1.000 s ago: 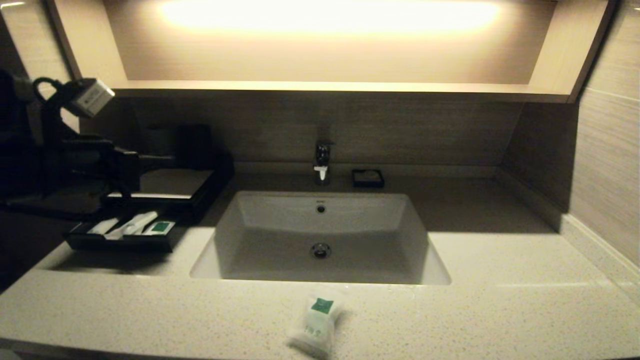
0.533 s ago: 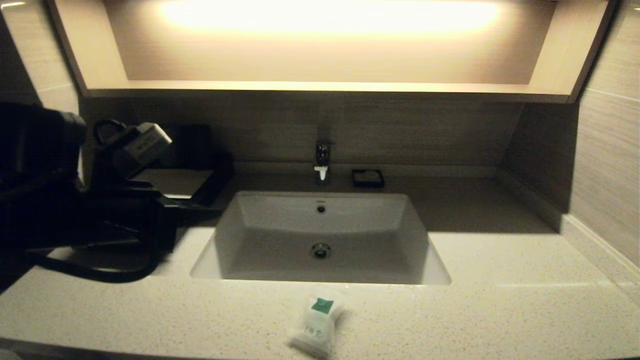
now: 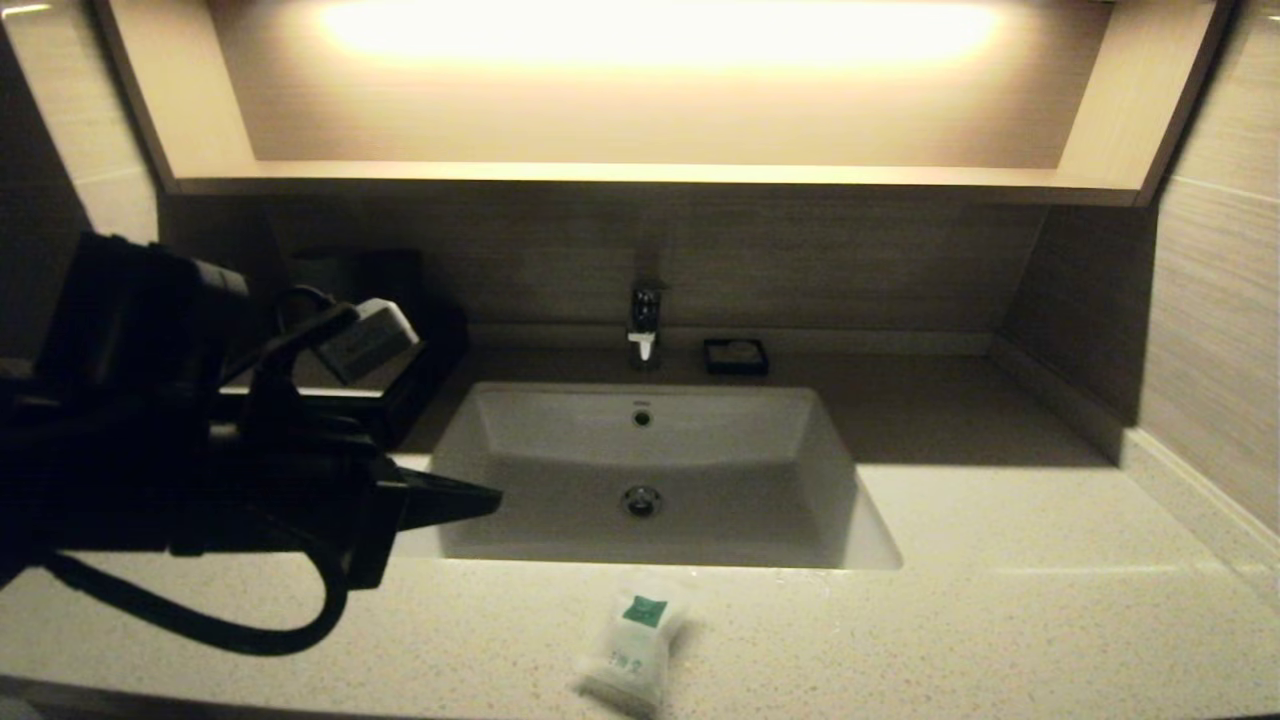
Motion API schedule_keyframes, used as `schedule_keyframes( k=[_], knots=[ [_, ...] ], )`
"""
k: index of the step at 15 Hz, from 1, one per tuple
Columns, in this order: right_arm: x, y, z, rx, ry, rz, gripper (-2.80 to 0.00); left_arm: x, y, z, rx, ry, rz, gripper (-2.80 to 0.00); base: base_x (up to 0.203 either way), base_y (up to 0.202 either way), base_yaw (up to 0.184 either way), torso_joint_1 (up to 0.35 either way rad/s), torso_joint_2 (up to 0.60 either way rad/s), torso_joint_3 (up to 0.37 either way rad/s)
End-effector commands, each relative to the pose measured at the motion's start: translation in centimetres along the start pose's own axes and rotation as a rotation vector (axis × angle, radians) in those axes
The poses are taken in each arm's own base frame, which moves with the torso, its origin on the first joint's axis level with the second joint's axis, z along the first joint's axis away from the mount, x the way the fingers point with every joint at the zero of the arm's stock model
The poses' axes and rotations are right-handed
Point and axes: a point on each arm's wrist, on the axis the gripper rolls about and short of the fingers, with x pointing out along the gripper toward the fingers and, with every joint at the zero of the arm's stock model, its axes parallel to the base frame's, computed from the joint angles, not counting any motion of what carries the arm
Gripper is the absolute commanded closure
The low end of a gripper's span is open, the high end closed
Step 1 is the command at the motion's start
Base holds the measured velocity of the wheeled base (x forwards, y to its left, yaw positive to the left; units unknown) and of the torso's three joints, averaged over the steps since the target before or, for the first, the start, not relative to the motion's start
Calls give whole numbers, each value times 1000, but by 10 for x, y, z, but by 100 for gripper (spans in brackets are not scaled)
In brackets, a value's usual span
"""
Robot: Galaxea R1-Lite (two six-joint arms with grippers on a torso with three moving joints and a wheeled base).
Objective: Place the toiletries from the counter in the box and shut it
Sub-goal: Pick up the bathroom toiletry
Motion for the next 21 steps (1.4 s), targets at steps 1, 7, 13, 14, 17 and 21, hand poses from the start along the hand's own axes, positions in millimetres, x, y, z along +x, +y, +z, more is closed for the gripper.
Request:
schedule_keyframes(
  k=[1, 7, 13, 14, 17, 21],
  knots=[
    [0, 0, 0, -1, 2, 0, 0, 10, -13, -2, 23, 42, -61, 0, 0, 0, 0, 0, 0, 0],
    [0, 0, 0, -1, 2, 0, 0, 40, -35, -6, 76, 139, -76, 0, 0, 0, 0, 0, 0, 0],
    [0, 0, 0, -1, 2, 0, 0, 60, -45, -12, 105, 203, -59, 0, 0, 0, 0, 0, 0, 0],
    [0, 0, 0, -1, 2, 0, 0, 62, -46, -12, 109, 208, -57, 0, 0, 0, 0, 0, 0, 0],
    [0, 0, 0, -1, 2, 0, 0, 72, -47, -12, 112, 228, -26, -280, 0, 0, 0, 0, 0, 0],
    [0, 0, 0, -1, 2, 0, 0, 81, -57, -9, 92, 238, -51, -280, 0, 0, 0, 0, 0, 0]
  ],
)
